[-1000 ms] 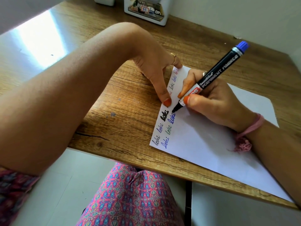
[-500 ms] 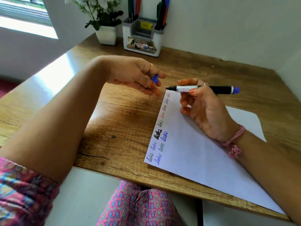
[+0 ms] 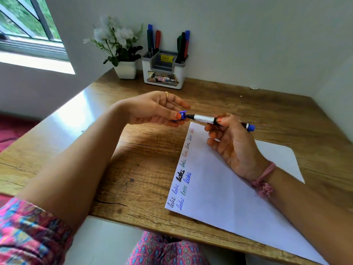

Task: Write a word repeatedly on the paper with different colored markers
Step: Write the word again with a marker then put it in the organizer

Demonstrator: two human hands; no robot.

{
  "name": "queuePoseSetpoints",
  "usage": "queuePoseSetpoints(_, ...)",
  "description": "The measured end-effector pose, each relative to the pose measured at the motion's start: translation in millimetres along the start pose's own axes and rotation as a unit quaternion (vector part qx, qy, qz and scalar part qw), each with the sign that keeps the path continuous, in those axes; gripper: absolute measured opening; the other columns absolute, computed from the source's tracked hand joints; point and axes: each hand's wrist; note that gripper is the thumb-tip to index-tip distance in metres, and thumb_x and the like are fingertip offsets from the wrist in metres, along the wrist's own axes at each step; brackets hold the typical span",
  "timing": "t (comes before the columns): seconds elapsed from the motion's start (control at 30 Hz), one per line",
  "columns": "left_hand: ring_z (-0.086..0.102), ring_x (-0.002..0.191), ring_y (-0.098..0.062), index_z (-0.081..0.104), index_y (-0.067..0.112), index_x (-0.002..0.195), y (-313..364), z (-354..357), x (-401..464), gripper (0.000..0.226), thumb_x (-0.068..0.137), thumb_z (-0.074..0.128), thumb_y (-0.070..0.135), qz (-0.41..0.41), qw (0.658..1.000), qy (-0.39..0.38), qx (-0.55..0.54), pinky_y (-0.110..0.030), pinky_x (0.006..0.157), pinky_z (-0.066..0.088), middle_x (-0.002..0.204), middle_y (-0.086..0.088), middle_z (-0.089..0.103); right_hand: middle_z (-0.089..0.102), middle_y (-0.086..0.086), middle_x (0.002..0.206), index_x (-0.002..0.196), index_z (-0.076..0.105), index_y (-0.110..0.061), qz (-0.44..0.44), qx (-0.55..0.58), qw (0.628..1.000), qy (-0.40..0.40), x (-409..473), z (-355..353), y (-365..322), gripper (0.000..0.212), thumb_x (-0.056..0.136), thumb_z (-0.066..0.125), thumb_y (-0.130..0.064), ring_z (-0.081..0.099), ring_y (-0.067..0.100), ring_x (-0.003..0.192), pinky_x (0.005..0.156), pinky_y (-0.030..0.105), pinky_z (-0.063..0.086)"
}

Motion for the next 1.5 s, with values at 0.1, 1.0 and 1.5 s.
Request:
queuePoseSetpoints(0.1, 0.069, 0.091, -0.019, 0.058, 0.010, 0.117, -1, -1, 0, 0.042, 0.075, 0.060, 0.002, 0.009, 1.000, -0.011, -0.006, -0.030, 0.081, 0.057, 0.101, -0.010, 0.071, 0.064, 0.005, 0.063, 0.075, 0.055, -0.016, -0.006, 0.006, 1.000, 0.008, 0, 0, -1, 0.023, 0.094, 0.044, -0.010, 0.053, 0.008, 0.051, 0.053, 0.021, 0.048)
queuePoseSetpoints(1.0, 0.067, 0.069, -0.010, 0.064, 0.007, 0.090, -2, 12, 9, 0.026, 0.065, 0.070, 0.009, 0.098, 0.983, 0.151, -0.032, -0.019, 0.068, 0.056, 0.077, -0.002, 0.072, 0.073, 0.003, 0.082, 0.103, 0.070, -0.011, -0.244, -0.368, 0.892, 0.096, -2, 0, 12, 0.021, 0.083, 0.070, -0.015, 0.059, 0.002, 0.056, 0.049, 0.014, 0.047)
queuePoseSetpoints(1.5, 0.067, 0.077, -0.012, 0.064, 0.011, 0.087, -4, 22, 15, 0.019, 0.070, 0.068, 0.006, 0.154, 0.973, 0.171, -0.027, -0.021, 0.072, 0.056, 0.079, -0.001, 0.072, 0.071, 0.002, 0.077, 0.105, 0.066, -0.007, -0.251, -0.377, 0.886, 0.098, -4, -3, 15, 0.018, 0.089, 0.062, -0.015, 0.054, -0.003, 0.046, 0.044, 0.009, 0.039)
Point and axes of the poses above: each hand's wrist, its own x-axis towards the middle knuckle, its own z-axis out of the palm, y = z × x
